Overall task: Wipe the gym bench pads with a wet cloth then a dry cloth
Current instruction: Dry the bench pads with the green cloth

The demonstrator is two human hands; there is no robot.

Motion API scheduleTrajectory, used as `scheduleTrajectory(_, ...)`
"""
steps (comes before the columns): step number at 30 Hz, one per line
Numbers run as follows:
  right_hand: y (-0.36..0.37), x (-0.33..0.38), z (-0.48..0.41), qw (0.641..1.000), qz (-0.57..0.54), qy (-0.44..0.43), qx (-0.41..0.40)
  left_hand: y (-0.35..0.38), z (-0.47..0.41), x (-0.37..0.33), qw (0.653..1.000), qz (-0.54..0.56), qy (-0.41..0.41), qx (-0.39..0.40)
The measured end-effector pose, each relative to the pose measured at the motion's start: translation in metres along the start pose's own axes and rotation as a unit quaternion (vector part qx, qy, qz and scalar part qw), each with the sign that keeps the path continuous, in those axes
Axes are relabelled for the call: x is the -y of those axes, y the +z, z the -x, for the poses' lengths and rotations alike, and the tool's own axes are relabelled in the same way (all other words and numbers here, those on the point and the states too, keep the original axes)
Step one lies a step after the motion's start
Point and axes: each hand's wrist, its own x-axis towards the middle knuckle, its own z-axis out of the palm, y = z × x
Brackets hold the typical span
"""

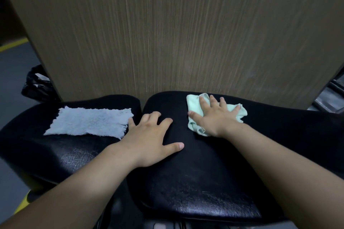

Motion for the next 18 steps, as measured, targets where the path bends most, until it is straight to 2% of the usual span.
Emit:
scheduleTrajectory(9, -0.008, 0.006, -0.053, 1.0, 0.013, 0.025, 0.011, 0.002, -0.002, 0.005, 1.0, 0.002, 0.009, -0.021)
scheduleTrajectory(16, 0.001, 0.008, -0.032, 0.997, 0.077, -0.016, -0.016, 0.002, 0.0, 0.007, 1.0, 0.004, 0.017, -0.024)
scheduleTrajectory(18, 0.001, 0.009, -0.014, 0.997, 0.066, -0.038, -0.018, 0.0, 0.001, 0.009, 0.999, 0.005, 0.024, -0.028)
